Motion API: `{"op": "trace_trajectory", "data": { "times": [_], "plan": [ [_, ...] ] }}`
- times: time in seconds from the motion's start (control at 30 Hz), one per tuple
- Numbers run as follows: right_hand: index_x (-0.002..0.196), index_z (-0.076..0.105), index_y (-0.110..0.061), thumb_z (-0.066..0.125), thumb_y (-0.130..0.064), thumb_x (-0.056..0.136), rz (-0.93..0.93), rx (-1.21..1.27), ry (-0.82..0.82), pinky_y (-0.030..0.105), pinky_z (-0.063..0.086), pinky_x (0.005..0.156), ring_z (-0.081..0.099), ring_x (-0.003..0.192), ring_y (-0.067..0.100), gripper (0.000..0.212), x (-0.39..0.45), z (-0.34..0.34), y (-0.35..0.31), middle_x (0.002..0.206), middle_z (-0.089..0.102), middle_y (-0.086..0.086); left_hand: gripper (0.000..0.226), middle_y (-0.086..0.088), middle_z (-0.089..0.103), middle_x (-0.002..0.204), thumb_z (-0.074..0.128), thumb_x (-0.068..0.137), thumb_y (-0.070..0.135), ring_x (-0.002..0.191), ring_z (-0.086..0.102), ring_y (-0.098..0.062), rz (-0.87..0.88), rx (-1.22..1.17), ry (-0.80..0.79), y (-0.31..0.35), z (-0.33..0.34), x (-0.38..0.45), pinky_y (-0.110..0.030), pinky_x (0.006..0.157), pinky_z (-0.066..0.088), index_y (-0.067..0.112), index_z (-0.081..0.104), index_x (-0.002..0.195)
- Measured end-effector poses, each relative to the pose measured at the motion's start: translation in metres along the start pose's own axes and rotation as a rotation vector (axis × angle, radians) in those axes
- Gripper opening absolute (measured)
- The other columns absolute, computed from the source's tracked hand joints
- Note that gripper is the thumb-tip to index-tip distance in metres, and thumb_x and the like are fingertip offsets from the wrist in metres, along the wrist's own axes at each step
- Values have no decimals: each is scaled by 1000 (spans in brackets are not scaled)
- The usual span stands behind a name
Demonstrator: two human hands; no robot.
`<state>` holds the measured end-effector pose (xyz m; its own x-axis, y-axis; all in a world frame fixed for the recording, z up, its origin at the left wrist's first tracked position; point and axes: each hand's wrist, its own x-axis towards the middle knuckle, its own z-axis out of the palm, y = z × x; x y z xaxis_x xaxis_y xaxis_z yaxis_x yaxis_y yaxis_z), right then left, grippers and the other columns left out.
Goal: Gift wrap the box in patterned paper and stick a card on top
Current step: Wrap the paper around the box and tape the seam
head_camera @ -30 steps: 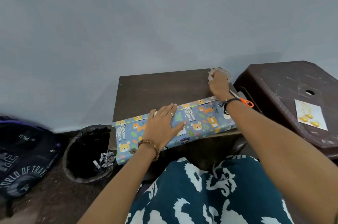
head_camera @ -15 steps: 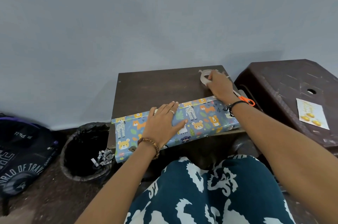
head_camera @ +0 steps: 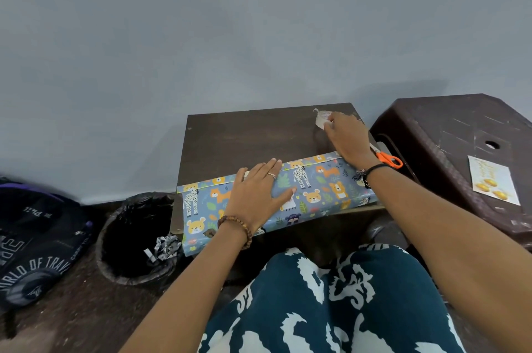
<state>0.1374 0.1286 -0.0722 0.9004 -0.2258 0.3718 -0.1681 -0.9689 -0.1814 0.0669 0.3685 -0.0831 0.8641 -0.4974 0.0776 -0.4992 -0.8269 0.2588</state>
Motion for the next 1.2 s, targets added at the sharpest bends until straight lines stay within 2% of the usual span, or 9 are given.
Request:
{"op": "trace_trajectory", "data": {
  "times": [0.17,0.27,0.43,0.63,0.93,1.03,1.13,1.2],
  "plan": [
    [117,49,-4,37,-16,97,-24,-40,11,34,45,64,63,86,33,26,-3,-1,0,100,66,19,66,9,21,154,28,92,59,141,19,-8,0,-5,-10,1,-1,0,-35,117,10,25,17,148],
    [113,52,-4,37,-16,97,-35,-57,-3,34,45,66,63,89,33,25,-3,0,0,101,65,18,66,9,20,155,28,93,59,142,18,-8,-3,-3,-11,1,-2,-1,-35,117,9,25,16,148],
    [100,60,-3,40,-10,95,28,11,-57,28,35,64,59,95,32,22,0,5,4,97,64,16,66,9,20,155,28,93,59,142,18,-8,-2,-2,-17,2,-3,0,-35,117,10,25,16,148],
    [100,61,-3,40,-5,94,76,66,-95,31,43,69,62,90,32,23,2,11,6,99,66,15,66,9,20,155,28,93,59,142,19,-8,0,2,-10,2,-2,-1,-35,117,10,25,17,148],
    [99,60,2,42,-2,95,28,29,-117,38,48,73,61,93,36,20,-1,7,8,99,65,19,66,8,20,155,29,92,59,142,19,-9,-3,-10,-18,2,-2,0,-36,117,10,25,18,148],
    [104,60,0,42,-5,96,5,31,-123,38,49,72,62,93,35,21,-1,6,7,101,64,19,66,8,20,155,29,93,59,142,19,-9,-4,-8,-19,2,-2,-1,-35,116,10,25,18,148],
    [92,61,-2,44,-27,98,57,113,-133,33,42,66,60,85,30,32,0,5,5,91,63,14,66,8,20,155,29,93,59,142,18,-9,-3,-3,-22,2,-2,0,-35,116,9,25,17,148],
    [90,61,-3,50,-28,94,100,173,-132,32,41,67,60,84,28,28,1,7,5,89,63,12,66,8,20,155,29,93,59,142,18,-9,-5,-8,-27,2,-2,0,-36,116,9,25,17,148]
  ]
}}
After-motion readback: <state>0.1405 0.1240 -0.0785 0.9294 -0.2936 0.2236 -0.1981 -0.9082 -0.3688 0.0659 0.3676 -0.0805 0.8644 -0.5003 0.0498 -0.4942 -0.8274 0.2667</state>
